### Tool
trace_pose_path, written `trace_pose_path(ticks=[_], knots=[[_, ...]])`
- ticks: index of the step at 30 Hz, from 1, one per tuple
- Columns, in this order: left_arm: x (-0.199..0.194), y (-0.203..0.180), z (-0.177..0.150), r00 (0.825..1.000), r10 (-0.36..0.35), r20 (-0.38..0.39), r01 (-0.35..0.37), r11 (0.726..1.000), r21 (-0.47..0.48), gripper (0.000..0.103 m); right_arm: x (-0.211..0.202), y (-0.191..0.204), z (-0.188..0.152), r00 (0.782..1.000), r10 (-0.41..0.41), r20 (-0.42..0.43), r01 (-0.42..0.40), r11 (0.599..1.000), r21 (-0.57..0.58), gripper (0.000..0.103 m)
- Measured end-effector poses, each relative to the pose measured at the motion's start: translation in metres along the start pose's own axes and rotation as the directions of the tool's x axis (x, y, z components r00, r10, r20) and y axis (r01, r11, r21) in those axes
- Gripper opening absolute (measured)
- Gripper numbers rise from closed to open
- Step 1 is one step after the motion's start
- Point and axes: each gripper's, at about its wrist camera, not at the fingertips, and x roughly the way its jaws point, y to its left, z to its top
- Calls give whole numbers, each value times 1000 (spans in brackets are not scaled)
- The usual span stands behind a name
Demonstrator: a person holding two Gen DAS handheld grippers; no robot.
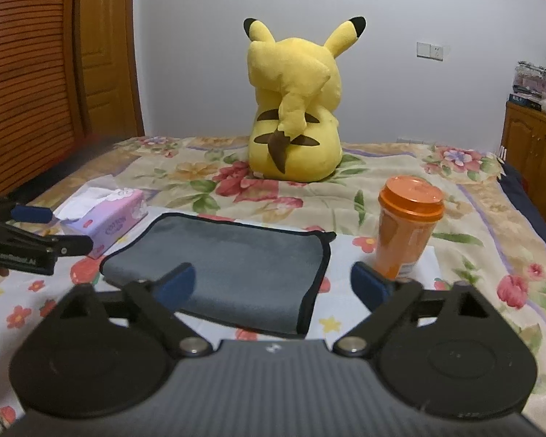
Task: Fold towel
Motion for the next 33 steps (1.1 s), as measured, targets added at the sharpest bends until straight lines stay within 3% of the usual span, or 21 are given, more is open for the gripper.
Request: trace_pose_path(ticks=[2,12,33], knots=[[-6,-3,0,1000,3,-8,-2,1000,11,103,-5,0,-1,1000,-2,2,2,1000,8,103],[-39,-11,6,1000,7,4,-7,999,-32,103,-31,2,1,999,-29,13,29,999,22,103],[-121,-33,4,998,-43,46,43,999,1,103,-94,12,3,997,-44,63,43,999,21,103]])
